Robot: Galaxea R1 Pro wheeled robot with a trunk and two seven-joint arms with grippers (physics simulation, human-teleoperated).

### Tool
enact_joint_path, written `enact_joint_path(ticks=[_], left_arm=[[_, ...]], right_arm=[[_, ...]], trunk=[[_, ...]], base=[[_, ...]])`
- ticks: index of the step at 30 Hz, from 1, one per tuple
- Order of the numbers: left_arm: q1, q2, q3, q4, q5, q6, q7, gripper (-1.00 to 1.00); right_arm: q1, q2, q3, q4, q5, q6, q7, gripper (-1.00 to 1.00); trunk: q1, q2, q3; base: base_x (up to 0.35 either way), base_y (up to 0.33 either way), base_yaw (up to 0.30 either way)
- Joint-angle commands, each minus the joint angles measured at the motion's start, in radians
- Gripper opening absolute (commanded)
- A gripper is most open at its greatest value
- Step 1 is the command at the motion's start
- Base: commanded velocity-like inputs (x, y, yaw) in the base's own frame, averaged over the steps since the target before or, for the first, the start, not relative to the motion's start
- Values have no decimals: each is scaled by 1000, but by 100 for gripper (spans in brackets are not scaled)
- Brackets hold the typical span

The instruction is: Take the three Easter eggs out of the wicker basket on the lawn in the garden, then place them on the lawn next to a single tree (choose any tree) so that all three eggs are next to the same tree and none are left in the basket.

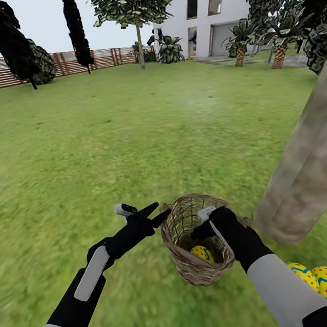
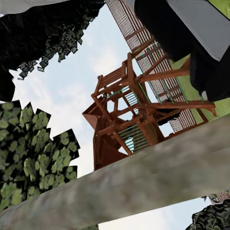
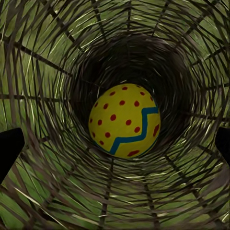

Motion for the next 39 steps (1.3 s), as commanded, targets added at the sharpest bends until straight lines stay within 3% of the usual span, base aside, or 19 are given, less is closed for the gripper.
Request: enact_joint_path(ticks=[1,16,24,25,27,30,32,36,39], left_arm=[[-1,1,-2,0,8,6,1,100],[-1,21,-1,2,17,7,1,100],[-1,22,-2,2,18,6,1,100],[-1,23,-2,1,18,6,1,100],[-1,23,-2,0,18,6,1,100],[-1,24,-2,-1,18,6,-1,100],[-1,25,-2,-2,18,6,-20,100],[-1,29,-2,-1,16,6,-76,100],[-1,29,-2,0,13,6,-95,100]], right_arm=[[-1,0,0,2,10,3,8,100],[-4,0,-3,9,9,2,-34,100],[-72,1,2,134,12,0,-46,100],[-82,1,11,157,13,0,-45,100],[-101,-3,68,203,14,-1,-42,100],[-111,-9,182,225,14,-8,-36,100],[-114,-10,236,228,14,-11,-31,100],[-118,-15,268,229,21,-16,38,100],[-131,-25,272,229,54,-17,70,100]], trunk=[[0,-1,-5],[1,-1,-13],[1,-1,-13],[1,-1,-13],[1,-1,-13],[1,-1,-13],[1,-1,-13],[1,-1,-13],[1,-1,-13]], base=[[0,0,0],[51,0,0],[182,0,0],[9,0,0],[5,0,0],[1,0,0],[0,0,0],[0,0,0],[0,0,0]])
